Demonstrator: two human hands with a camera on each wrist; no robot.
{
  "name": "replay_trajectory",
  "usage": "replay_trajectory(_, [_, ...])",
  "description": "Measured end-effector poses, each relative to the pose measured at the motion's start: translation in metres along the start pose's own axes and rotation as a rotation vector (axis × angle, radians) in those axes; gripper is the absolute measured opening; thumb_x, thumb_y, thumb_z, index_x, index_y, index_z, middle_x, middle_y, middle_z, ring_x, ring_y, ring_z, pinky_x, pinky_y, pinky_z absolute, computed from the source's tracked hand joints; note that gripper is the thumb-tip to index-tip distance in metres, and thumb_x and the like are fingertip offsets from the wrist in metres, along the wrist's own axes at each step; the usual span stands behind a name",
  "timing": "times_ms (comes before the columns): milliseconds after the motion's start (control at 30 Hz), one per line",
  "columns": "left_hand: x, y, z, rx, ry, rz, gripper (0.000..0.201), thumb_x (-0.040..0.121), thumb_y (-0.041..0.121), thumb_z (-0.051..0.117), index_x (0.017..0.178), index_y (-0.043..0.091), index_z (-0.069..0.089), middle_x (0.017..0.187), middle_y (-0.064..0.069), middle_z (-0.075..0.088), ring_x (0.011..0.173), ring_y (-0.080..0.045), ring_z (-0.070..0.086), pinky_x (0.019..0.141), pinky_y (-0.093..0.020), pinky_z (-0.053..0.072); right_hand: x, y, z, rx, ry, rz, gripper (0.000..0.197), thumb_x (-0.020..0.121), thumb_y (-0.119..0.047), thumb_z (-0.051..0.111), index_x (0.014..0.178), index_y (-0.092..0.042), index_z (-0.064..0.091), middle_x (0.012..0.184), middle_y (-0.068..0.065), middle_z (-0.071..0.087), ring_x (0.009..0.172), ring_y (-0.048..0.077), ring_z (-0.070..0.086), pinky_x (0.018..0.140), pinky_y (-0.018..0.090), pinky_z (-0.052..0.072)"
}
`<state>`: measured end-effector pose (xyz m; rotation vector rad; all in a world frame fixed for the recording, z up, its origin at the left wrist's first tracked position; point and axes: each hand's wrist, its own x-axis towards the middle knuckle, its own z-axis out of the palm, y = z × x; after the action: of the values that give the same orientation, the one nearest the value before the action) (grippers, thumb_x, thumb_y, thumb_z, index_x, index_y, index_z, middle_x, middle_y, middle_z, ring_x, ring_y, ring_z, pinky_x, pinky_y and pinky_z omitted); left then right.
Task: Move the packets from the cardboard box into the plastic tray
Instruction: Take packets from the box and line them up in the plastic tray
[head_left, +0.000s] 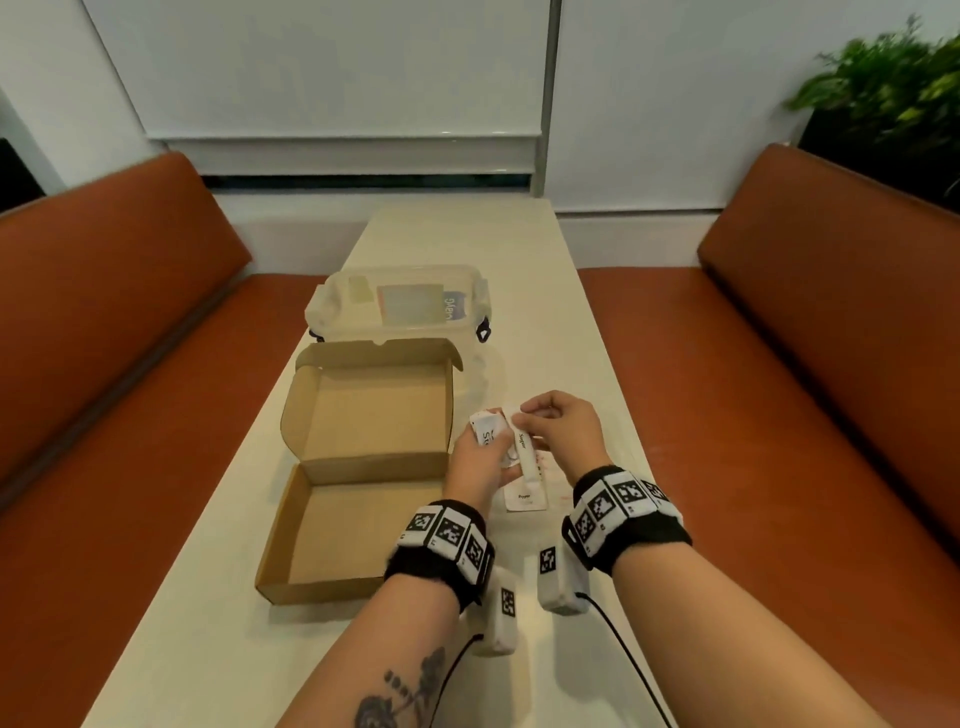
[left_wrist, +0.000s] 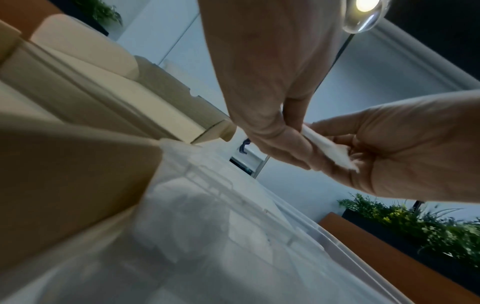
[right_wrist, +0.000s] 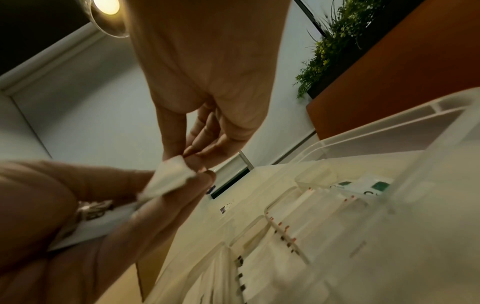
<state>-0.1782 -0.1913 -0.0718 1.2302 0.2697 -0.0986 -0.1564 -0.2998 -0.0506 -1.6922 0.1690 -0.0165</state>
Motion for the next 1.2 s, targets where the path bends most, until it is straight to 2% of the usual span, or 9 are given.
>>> replay_trajectory(133, [0.001, 0.002, 0.007, -0.021, -0.03, 0.008, 0.015, 0.095, 0.02, 0.055, 0.106, 0.012, 0.062, 0.096, -0.012, 0.071, 0.083, -0.021, 0.071, 0.065, -0.029, 0.058, 0.007, 0.0, -0.004, -0.076, 0.035, -0.048, 0.011, 0.075, -0.004, 0.073, 0.077, -0.012, 0.066, 0.071, 0.006, 0.065, 0.067, 0.02, 0.063, 0.071, 0.034, 0.057])
replay_trajectory(233, [0.003, 0.0, 0.008, -0.035, -0.018, 0.019, 0.021, 0.092, 0.013, 0.059, 0.113, 0.009, 0.061, 0.103, -0.012, 0.071, 0.088, -0.021, 0.071, 0.069, -0.029, 0.059, 0.011, 0.0, -0.005, -0.085, 0.034, -0.05, 0.007, 0.076, -0.006, 0.072, 0.077, -0.01, 0.067, 0.067, 0.006, 0.066, 0.059, 0.018, 0.06, 0.068, 0.034, 0.055])
replay_trajectory(433, [0.008, -0.005, 0.003, -0.131, 0.128, 0.029, 0.027, 0.09, 0.001, 0.058, 0.116, 0.007, 0.057, 0.104, -0.014, 0.068, 0.085, -0.024, 0.069, 0.058, -0.026, 0.057, 0.007, 0.004, -0.006, -0.032, -0.024, -0.02, 0.013, 0.078, -0.012, 0.075, 0.077, -0.008, 0.062, 0.066, 0.003, 0.063, 0.059, 0.016, 0.061, 0.065, 0.028, 0.057])
replay_trajectory(600, [0.014, 0.0, -0.002, -0.128, 0.232, 0.062, 0.018, 0.089, 0.004, 0.061, 0.093, 0.021, 0.06, 0.089, -0.006, 0.066, 0.073, -0.018, 0.065, 0.05, -0.021, 0.053, -0.001, 0.01, 0.001, -0.132, -0.173, 0.061, 0.03, 0.069, -0.011, 0.082, 0.075, -0.01, 0.053, 0.065, 0.001, 0.053, 0.056, 0.011, 0.055, 0.052, 0.023, 0.052])
replay_trajectory(733, [0.016, 0.002, -0.01, -0.248, 0.261, 0.027, 0.012, 0.092, 0.011, 0.059, 0.103, 0.014, 0.059, 0.093, -0.008, 0.065, 0.084, -0.022, 0.064, 0.048, -0.023, 0.054, -0.003, 0.006, 0.003, -0.042, -0.221, 0.104, 0.029, 0.069, -0.005, 0.081, 0.085, -0.007, 0.056, 0.071, 0.008, 0.061, 0.06, 0.015, 0.061, 0.053, 0.024, 0.053])
replay_trajectory(833, [0.016, 0.004, -0.015, -0.389, 0.26, 0.002, 0.018, 0.093, 0.006, 0.055, 0.11, 0.011, 0.056, 0.095, -0.008, 0.065, 0.089, -0.023, 0.064, 0.054, -0.027, 0.057, -0.005, 0.003, 0.003, 0.048, -0.24, 0.116, 0.026, 0.071, 0.0, 0.079, 0.085, -0.007, 0.058, 0.073, 0.011, 0.068, 0.059, 0.014, 0.066, 0.052, 0.021, 0.052])
replay_trajectory(900, [0.016, 0.005, -0.017, -0.43, 0.238, -0.008, 0.015, 0.093, 0.004, 0.054, 0.106, 0.011, 0.057, 0.094, -0.008, 0.065, 0.088, -0.021, 0.064, 0.055, -0.027, 0.057, -0.006, 0.002, 0.004, 0.108, -0.244, 0.126, 0.023, 0.073, 0.002, 0.076, 0.085, -0.007, 0.059, 0.075, 0.012, 0.068, 0.06, 0.013, 0.067, 0.053, 0.021, 0.053])
replay_trajectory(1067, [0.016, 0.007, -0.02, -0.484, 0.155, 0.014, 0.018, 0.093, -0.001, 0.05, 0.102, 0.01, 0.06, 0.097, -0.01, 0.066, 0.088, -0.019, 0.065, 0.058, -0.024, 0.058, -0.006, 0.0, 0.007, 0.222, -0.274, 0.158, 0.017, 0.08, 0.004, 0.068, 0.09, -0.006, 0.059, 0.082, 0.015, 0.067, 0.072, 0.024, 0.066, 0.067, 0.03, 0.059])
replay_trajectory(1200, [0.02, 0.005, -0.024, -0.412, 0.181, 0.052, 0.021, 0.09, -0.008, 0.051, 0.1, 0.008, 0.059, 0.1, -0.012, 0.065, 0.092, -0.023, 0.065, 0.062, -0.025, 0.059, -0.004, -0.003, 0.012, 0.228, -0.211, 0.153, 0.014, 0.082, 0.004, 0.065, 0.087, -0.006, 0.057, 0.076, 0.011, 0.067, 0.062, 0.018, 0.066, 0.059, 0.024, 0.056])
